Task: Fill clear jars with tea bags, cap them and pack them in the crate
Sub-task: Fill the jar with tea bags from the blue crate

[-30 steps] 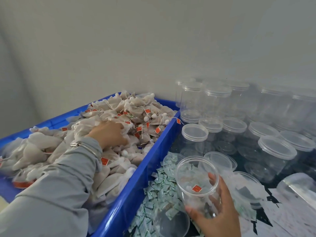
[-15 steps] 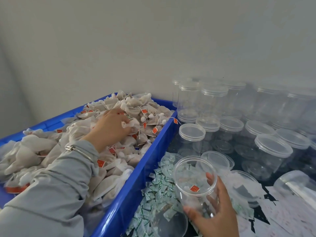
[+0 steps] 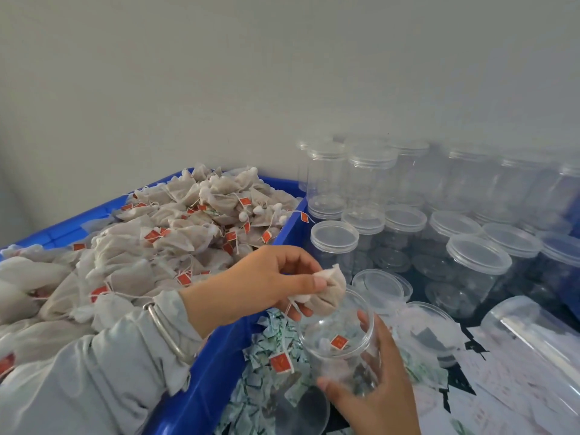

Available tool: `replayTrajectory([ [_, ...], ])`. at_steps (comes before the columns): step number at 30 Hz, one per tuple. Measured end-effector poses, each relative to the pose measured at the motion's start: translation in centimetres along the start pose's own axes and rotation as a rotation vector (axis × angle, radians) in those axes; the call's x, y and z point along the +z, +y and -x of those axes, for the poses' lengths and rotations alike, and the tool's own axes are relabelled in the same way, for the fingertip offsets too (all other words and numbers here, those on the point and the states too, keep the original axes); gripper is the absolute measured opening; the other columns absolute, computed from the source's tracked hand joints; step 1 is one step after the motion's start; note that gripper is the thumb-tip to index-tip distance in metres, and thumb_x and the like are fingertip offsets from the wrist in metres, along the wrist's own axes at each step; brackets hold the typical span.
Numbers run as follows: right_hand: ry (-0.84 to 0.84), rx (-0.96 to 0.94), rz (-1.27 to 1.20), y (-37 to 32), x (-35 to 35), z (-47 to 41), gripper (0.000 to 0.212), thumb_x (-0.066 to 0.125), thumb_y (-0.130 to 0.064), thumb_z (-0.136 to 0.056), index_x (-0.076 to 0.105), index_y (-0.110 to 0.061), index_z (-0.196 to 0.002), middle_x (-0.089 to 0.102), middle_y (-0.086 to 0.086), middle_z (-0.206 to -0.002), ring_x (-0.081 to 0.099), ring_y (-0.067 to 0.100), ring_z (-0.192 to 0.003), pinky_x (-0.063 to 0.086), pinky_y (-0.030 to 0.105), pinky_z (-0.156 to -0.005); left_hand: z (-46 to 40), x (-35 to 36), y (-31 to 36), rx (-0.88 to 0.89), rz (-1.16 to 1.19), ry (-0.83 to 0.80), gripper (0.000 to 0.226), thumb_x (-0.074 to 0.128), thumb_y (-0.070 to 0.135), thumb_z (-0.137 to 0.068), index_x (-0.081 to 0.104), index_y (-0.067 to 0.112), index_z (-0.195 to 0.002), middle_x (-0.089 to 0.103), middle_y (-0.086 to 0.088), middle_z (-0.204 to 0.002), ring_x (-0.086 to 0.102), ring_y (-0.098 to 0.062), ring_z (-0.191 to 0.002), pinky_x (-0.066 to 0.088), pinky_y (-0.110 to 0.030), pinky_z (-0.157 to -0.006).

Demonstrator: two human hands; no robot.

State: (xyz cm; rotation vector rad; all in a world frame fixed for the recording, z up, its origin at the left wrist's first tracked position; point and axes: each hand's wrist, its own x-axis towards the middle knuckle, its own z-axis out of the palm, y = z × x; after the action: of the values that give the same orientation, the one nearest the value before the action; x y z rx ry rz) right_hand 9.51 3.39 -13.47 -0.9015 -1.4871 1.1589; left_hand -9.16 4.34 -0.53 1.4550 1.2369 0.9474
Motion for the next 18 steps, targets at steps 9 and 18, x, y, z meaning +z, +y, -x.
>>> replayTrajectory([
  [9, -0.030, 0.027, 0.037, -0.40, 0.03, -0.18, 0.107, 0.092, -0.006, -0.048, 0.040, -0.031, -0.138, 0.058, -0.016, -0.125, 0.058, -0.011, -0.102, 0.046, 0.002, -0.072, 0.21, 0.51, 0.08, -0.009, 0.004, -0.047, 0.038, 0.075, 0.032, -0.064, 0.065, 0.013, -0.095, 0.072, -0.001, -0.086, 0.070, -0.019, -0.067, 0.052, -0.020, -0.053],
  [18, 0.008, -0.002, 0.113, -0.07, -0.08, -0.13, 0.096, 0.090, -0.006, -0.053, 0.038, -0.044, -0.125, 0.044, -0.030, -0.126, 0.041, -0.027, -0.107, 0.034, -0.005, -0.081, 0.08, 0.36, -0.13, 0.029, 0.132, -0.048, 0.023, 0.075, 0.026, -0.065, 0.070, 0.017, -0.086, 0.072, -0.011, -0.090, 0.070, -0.018, -0.079, 0.055, -0.021, -0.066],
])
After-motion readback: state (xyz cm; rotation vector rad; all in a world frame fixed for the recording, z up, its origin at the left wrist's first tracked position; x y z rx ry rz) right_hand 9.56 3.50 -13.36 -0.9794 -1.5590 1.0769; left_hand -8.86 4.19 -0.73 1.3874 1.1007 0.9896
